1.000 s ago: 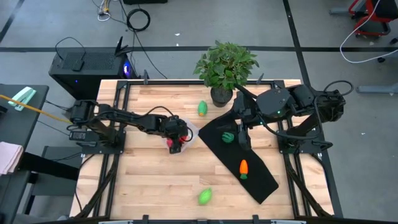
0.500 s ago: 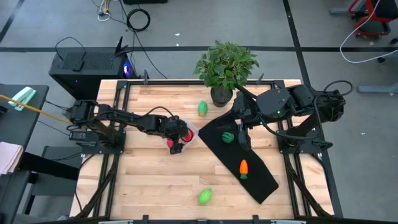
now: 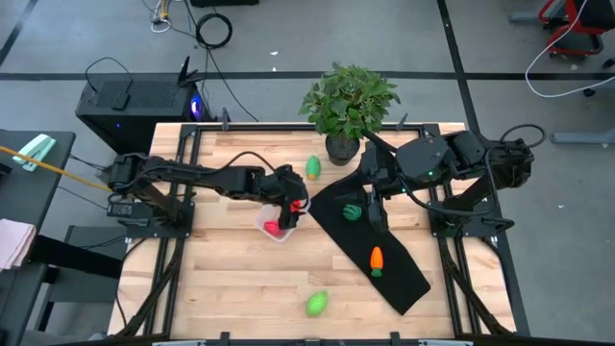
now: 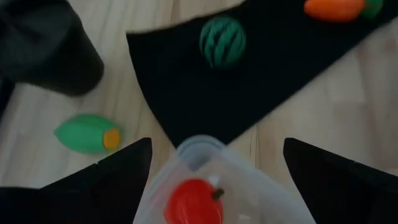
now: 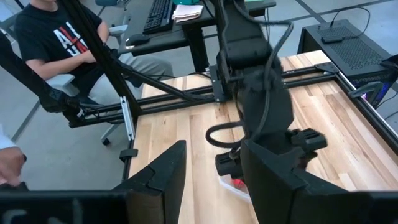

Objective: Pick and placing Produce into tupperware
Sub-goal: Put the green corn into the transparent bin

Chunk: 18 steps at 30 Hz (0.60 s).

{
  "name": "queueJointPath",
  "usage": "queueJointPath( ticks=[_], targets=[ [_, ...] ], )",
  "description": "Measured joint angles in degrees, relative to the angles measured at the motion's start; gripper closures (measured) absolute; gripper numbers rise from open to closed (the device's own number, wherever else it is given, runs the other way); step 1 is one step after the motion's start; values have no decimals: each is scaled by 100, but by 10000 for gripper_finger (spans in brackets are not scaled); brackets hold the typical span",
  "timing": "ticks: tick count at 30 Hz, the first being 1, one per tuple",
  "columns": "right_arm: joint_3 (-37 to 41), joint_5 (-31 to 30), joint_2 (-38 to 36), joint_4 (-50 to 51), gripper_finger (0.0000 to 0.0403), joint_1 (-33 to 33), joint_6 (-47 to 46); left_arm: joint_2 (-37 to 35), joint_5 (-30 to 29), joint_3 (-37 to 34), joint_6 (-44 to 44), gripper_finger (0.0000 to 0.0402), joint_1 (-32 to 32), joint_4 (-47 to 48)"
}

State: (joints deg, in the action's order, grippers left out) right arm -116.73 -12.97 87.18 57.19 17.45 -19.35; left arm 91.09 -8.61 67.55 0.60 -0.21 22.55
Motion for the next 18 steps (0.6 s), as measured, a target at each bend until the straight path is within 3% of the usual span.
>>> queueJointPath(
  ticks=[5,10,15,18],
  targets=[
    [0,19,-5,2,243,43,-2,-2,-47,275,48,35,-2,58],
    [0,28,-68,13,243,198,-44,-2,-579,290,-135,35,37,80],
    [0,-19,-137,20,243,388,-170,-2,-1352,290,-1183,36,142,82],
    [0,-80,-149,24,243,504,-202,0,-1525,288,-2195,36,269,33]
  ],
)
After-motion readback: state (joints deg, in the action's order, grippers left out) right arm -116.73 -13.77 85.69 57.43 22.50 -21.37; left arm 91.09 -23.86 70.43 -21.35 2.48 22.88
